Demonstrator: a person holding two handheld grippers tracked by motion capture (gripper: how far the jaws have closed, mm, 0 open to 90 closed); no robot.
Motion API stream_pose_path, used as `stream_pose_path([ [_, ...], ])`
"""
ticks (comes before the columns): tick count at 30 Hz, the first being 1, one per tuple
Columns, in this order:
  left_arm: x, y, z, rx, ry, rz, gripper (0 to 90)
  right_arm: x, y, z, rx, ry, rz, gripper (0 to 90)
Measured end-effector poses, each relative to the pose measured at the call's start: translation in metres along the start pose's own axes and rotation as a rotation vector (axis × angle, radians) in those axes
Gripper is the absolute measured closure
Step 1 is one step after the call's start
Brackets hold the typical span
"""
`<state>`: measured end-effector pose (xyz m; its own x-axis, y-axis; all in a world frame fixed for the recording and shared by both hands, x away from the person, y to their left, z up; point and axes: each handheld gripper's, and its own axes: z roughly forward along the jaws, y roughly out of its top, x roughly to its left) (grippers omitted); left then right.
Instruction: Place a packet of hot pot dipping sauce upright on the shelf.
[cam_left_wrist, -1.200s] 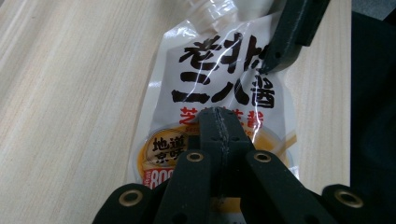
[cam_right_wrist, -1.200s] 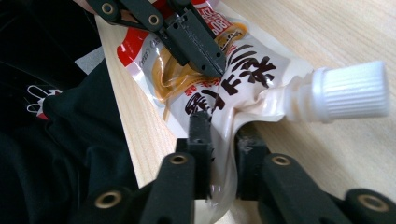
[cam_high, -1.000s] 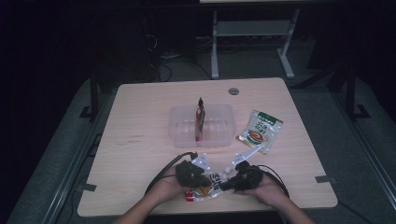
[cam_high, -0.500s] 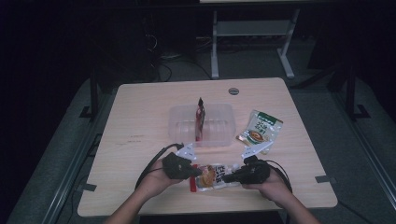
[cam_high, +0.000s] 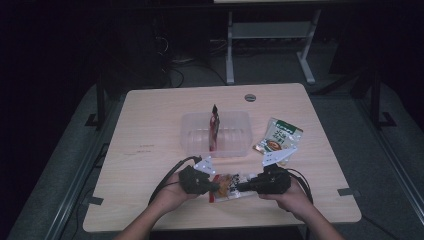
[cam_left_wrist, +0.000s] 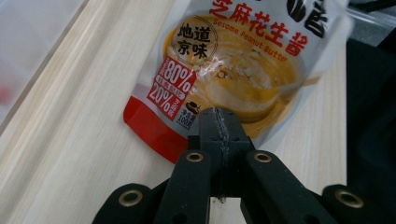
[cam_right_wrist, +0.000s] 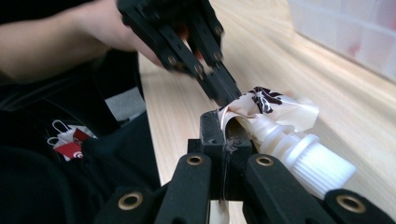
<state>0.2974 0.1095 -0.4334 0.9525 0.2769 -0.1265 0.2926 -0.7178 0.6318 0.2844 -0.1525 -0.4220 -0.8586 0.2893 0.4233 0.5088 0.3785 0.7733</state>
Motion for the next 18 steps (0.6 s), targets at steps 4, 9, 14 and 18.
stream_pose_path([
  [4,-0.001,0.002,0.001,-0.027,-0.026,-0.007,89.8,0.003,0.006,-0.001,-0.033,0.021,-0.007,89.8],
  [9,-0.004,0.005,0.004,-0.049,-0.038,0.000,89.8,0.008,0.014,0.001,-0.043,0.033,-0.028,89.8],
  [14,-0.004,0.008,0.005,-0.061,-0.039,0.002,89.8,0.011,0.019,0.000,-0.041,0.023,-0.048,89.7],
  [18,-0.001,0.006,0.001,-0.072,-0.040,-0.019,88.0,0.010,0.019,-0.005,-0.060,0.011,-0.054,89.7],
])
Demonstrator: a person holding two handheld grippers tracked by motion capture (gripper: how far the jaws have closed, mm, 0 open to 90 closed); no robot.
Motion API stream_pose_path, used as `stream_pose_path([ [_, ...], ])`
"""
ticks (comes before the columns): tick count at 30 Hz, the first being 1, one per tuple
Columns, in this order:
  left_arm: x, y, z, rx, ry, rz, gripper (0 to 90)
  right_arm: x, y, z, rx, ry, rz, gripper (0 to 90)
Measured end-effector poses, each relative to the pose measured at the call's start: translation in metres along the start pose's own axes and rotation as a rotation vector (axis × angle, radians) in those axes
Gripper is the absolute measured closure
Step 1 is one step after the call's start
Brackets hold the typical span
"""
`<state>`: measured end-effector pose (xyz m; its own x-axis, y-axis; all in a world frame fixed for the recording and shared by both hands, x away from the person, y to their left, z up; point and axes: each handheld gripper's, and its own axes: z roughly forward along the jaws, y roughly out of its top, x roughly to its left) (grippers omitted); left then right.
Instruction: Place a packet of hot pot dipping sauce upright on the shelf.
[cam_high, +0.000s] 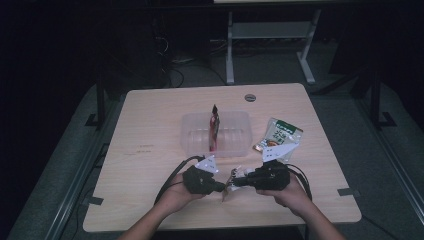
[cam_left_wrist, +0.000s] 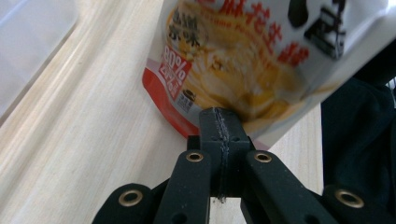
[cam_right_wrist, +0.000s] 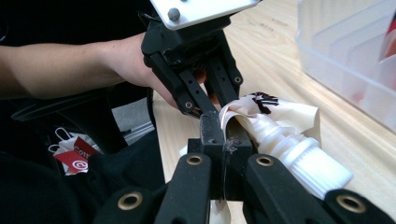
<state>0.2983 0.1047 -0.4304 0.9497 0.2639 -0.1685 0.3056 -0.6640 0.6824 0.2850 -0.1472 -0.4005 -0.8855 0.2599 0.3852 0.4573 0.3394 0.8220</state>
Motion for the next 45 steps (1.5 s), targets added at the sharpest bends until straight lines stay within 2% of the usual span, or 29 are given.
stream_pose_path([
  [2,0.002,-0.001,-0.005,0.007,0.007,0.008,85.5,0.000,0.001,-0.003,-0.007,-0.004,0.000,89.7],
  [7,0.004,-0.008,-0.020,-0.011,0.038,-0.028,76.3,0.001,0.002,-0.010,-0.026,-0.021,-0.012,89.7],
  [11,0.007,-0.015,-0.031,-0.017,0.052,-0.063,66.9,0.001,0.006,-0.014,-0.020,-0.027,-0.022,89.7],
  [14,0.006,-0.024,-0.036,-0.014,0.062,-0.087,59.2,0.001,0.009,-0.017,-0.014,-0.036,-0.035,89.6],
  [19,0.004,-0.040,-0.043,-0.005,0.103,-0.127,44.2,0.001,0.019,-0.021,-0.018,-0.041,-0.057,89.6],
  [25,0.002,-0.055,-0.049,0.004,0.110,-0.157,32.1,-0.004,0.034,-0.025,-0.021,-0.049,-0.084,89.6],
  [29,0.005,-0.056,-0.048,-0.004,0.116,-0.152,26.6,-0.011,0.043,-0.026,-0.024,-0.066,-0.089,89.5],
  [34,0.007,-0.056,-0.046,0.016,0.103,-0.142,20.1,-0.018,0.055,-0.028,-0.034,-0.083,-0.093,89.5],
  [37,0.009,-0.057,-0.046,0.021,0.104,-0.135,18.4,-0.023,0.063,-0.029,-0.028,-0.096,-0.100,89.5],
  [43,0.010,-0.058,-0.047,0.014,0.107,-0.148,18.4,-0.035,0.081,-0.032,-0.022,-0.138,-0.110,89.5],
  [45,0.011,-0.058,-0.048,0.021,0.109,-0.139,18.4,-0.039,0.085,-0.033,-0.021,-0.145,-0.111,89.5],
])
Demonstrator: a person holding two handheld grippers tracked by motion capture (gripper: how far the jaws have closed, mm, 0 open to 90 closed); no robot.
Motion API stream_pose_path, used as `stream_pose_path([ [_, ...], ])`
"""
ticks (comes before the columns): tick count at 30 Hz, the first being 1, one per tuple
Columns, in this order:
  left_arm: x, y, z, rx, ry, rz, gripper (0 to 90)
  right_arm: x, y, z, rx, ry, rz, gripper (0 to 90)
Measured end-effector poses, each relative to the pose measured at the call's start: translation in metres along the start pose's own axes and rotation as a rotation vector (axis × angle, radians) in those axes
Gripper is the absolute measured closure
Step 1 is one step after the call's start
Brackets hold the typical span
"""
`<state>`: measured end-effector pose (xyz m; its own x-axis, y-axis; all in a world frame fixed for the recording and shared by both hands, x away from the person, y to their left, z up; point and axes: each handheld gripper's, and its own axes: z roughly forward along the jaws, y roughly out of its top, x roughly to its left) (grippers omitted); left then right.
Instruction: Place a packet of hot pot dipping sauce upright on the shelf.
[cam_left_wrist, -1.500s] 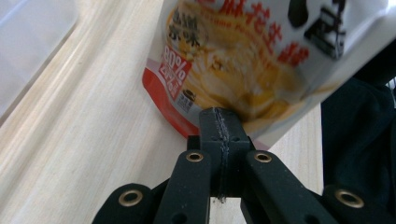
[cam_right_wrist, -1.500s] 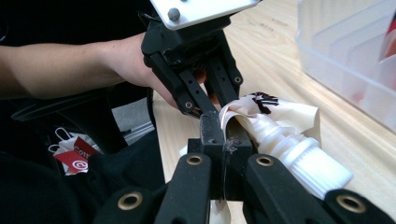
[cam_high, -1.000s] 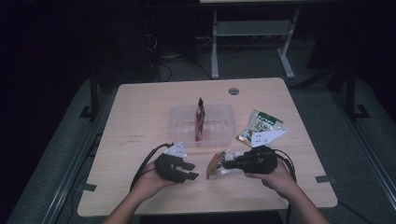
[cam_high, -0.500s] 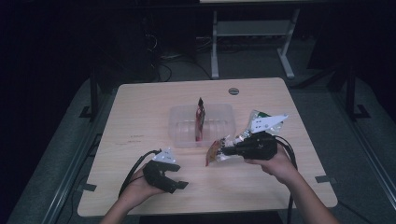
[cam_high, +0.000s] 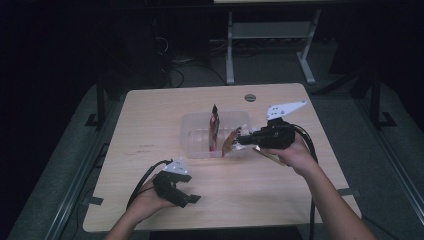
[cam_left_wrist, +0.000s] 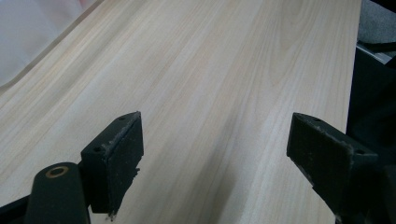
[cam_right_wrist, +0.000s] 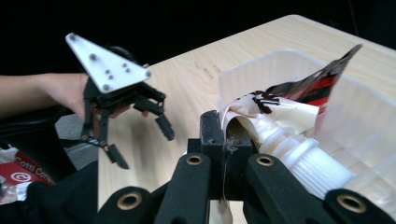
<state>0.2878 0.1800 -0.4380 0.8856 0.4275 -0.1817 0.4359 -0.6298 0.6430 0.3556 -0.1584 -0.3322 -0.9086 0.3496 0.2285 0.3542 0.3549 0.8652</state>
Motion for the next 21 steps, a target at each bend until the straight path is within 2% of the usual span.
stream_pose_path([
  [3,0.002,0.000,-0.001,0.006,0.001,0.009,18.4,-0.007,0.005,0.000,-0.001,-0.013,0.004,89.5],
  [14,0.002,0.000,0.000,0.009,-0.005,0.001,18.4,-0.033,0.016,0.004,0.040,-0.079,0.010,89.5],
  [21,0.002,-0.001,0.000,0.001,-0.008,-0.017,18.4,-0.041,0.014,0.009,0.065,-0.101,0.010,89.4],
])
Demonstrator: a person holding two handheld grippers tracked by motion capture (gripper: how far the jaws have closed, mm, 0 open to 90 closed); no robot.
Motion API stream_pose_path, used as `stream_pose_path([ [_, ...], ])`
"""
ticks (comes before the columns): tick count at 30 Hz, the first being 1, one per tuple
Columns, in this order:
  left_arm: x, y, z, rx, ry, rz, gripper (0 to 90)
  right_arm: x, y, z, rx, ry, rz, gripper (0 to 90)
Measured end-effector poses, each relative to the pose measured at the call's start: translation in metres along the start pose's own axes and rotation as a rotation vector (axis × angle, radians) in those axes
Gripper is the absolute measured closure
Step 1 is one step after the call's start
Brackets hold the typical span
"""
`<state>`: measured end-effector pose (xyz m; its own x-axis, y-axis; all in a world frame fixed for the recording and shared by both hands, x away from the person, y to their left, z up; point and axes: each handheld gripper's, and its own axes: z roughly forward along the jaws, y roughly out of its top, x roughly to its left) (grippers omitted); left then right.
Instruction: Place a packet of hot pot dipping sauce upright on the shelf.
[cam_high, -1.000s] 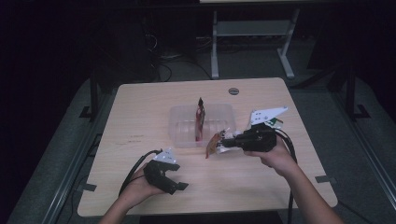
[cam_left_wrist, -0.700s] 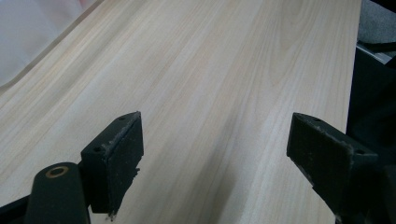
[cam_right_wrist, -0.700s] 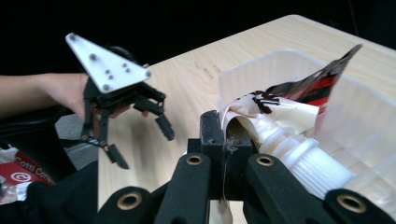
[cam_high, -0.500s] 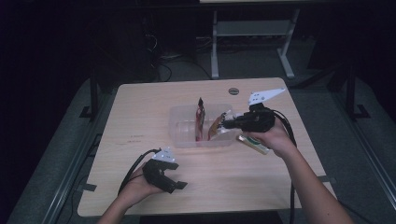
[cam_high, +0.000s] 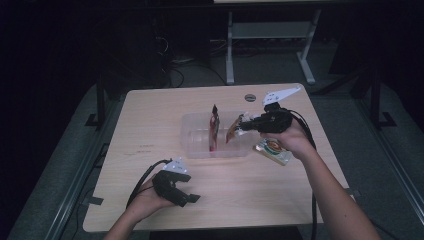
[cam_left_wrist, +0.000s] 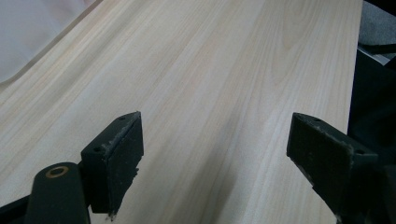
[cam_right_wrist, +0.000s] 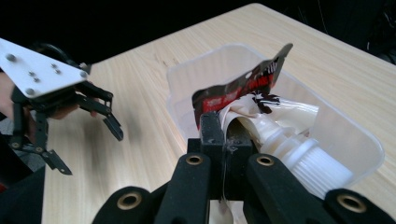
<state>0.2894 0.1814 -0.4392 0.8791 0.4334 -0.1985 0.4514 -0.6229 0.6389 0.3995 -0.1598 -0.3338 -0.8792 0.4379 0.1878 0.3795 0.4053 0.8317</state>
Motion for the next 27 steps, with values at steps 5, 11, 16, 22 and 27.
stream_pose_path([
  [5,0.000,0.000,0.000,-0.001,-0.001,-0.001,18.4,0.000,0.000,0.006,0.015,-0.002,-0.009,89.4],
  [11,0.000,0.000,0.000,0.002,-0.004,-0.002,18.4,0.002,0.001,0.016,0.028,0.016,-0.019,89.3],
  [16,0.000,0.000,0.000,0.001,-0.005,-0.001,18.4,0.003,0.002,0.022,0.023,0.032,-0.025,89.4],
  [22,0.001,0.000,0.000,-0.004,-0.007,-0.004,18.4,0.007,0.004,0.030,0.033,0.057,-0.033,89.3],
  [27,0.001,-0.001,-0.001,-0.004,-0.008,-0.009,18.4,0.008,0.003,0.034,0.033,0.075,-0.029,89.4],
])
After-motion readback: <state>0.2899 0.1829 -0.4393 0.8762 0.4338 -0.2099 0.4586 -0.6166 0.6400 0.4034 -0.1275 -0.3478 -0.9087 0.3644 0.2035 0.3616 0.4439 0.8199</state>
